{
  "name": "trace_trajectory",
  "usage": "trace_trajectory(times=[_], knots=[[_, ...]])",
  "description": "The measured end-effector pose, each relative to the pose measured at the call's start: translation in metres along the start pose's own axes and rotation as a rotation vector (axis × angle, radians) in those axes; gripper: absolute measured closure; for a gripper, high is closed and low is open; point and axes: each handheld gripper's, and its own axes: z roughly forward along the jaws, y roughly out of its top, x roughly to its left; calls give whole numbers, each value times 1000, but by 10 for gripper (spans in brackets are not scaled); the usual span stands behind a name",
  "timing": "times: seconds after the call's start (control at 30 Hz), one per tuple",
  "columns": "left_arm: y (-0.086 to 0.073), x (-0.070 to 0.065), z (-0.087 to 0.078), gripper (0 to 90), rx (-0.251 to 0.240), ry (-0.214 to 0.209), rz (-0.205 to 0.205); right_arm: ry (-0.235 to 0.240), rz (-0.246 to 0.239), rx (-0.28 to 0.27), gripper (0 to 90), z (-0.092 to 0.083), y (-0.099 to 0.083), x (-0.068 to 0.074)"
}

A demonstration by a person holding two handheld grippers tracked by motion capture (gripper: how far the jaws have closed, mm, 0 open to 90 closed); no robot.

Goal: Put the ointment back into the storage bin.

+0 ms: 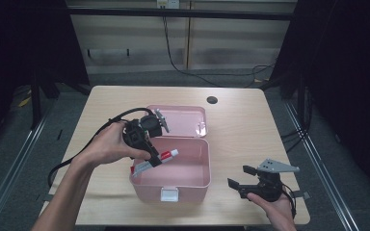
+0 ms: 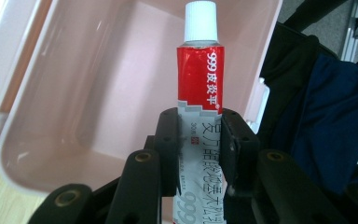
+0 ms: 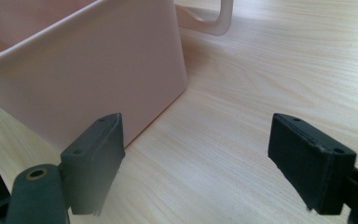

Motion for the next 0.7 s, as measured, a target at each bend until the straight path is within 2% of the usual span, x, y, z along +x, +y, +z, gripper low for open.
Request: trace_trajectory(times=[0.27,0.33,0.6,0.67,0.7], knots=[[11,2,16,707,16,-10,35,1,1,-1,180,0,0,0],[14,2,23,707,22,-25,47,0,3,1,180,0,0,0],[18,2,37,707,17,-34,44,2,2,1,180,0,0,0],[19,3,41,707,24,-22,36,2,2,1,180,0,0,0],[20,4,44,707,45,-23,41,2,2,1,180,0,0,0]])
